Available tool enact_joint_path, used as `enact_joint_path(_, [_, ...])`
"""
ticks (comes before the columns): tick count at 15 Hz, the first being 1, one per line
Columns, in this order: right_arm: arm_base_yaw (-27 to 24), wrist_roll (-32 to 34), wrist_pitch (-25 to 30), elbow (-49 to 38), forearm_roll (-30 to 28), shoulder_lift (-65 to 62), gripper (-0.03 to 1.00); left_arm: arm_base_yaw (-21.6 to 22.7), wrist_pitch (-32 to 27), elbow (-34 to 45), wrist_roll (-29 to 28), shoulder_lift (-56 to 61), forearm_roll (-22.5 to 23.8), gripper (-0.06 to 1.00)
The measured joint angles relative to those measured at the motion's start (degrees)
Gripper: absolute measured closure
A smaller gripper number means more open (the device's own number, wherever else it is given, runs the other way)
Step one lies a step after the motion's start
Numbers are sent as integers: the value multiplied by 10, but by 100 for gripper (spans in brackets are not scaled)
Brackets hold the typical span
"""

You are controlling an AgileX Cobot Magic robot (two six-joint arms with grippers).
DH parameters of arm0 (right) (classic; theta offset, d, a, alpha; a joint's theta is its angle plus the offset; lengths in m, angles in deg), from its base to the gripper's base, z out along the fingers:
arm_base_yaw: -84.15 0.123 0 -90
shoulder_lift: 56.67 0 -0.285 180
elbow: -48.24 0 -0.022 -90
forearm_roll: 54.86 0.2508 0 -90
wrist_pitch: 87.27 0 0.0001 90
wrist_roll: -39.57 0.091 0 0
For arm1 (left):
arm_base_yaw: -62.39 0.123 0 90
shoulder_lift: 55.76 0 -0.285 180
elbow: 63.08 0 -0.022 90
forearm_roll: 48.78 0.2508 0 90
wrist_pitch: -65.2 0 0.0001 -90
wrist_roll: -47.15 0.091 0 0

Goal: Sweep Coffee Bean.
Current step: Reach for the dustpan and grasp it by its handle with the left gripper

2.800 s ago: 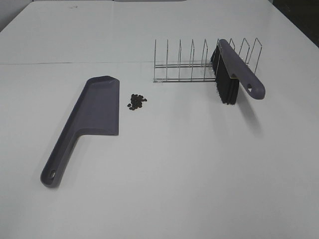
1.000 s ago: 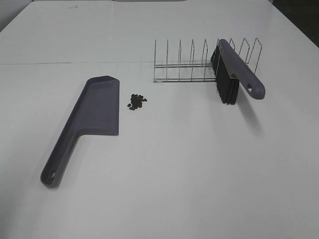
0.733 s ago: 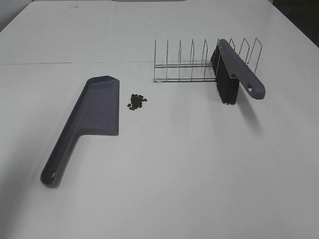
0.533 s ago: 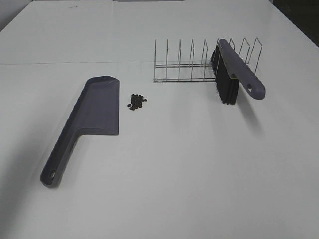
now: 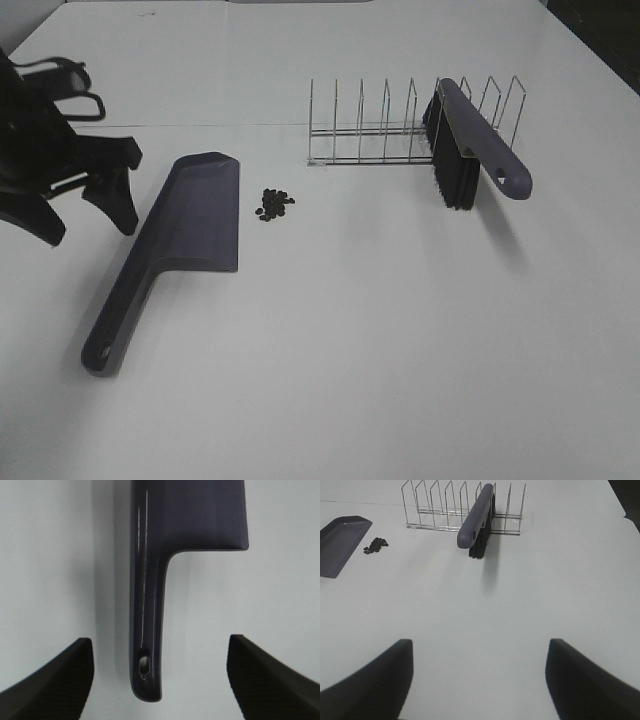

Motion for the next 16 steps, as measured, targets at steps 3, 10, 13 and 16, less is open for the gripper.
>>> enact_joint_path(3, [0, 0, 0, 0, 0, 0, 32, -17, 2, -1, -22, -54, 31, 21])
enact_joint_path(10, [0, 0, 0, 0, 0, 0, 32, -65, 61, -2, -47, -133, 49, 21])
enact_joint_path(13, [0, 0, 0, 0, 0, 0, 32, -65, 61, -6, -49, -150, 58, 26])
enact_joint_path(16, [0, 0, 0, 0, 0, 0, 32, -65, 60, -7, -65, -153, 66, 61])
